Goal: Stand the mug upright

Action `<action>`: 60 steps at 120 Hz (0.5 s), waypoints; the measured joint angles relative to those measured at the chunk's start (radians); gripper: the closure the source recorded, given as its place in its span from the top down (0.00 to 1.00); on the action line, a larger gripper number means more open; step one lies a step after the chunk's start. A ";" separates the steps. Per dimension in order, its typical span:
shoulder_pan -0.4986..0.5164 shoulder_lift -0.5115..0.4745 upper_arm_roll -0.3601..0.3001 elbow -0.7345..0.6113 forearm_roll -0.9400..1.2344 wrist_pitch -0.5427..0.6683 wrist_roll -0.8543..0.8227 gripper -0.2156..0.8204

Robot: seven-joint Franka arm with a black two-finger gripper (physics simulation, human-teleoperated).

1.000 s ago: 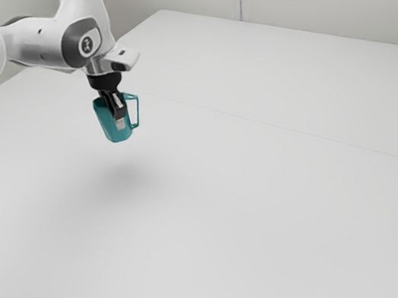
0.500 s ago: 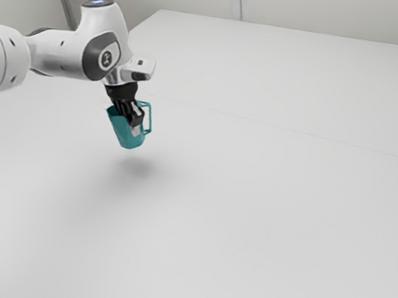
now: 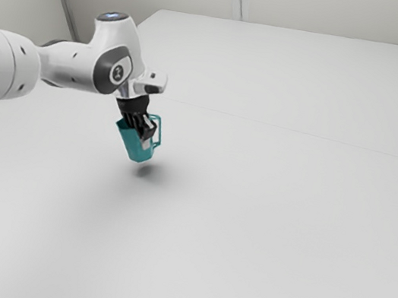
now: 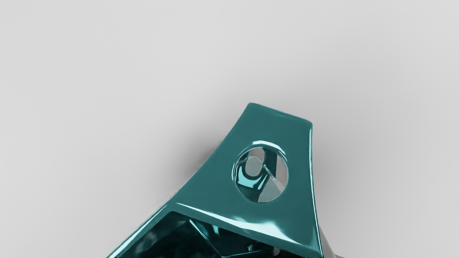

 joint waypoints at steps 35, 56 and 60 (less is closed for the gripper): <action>-0.004 0.041 0.000 -0.006 -0.002 0.038 -0.030 0.04; -0.004 0.067 0.000 -0.002 -0.007 0.054 -0.043 0.04; -0.004 0.072 0.000 -0.001 -0.007 0.057 -0.045 0.04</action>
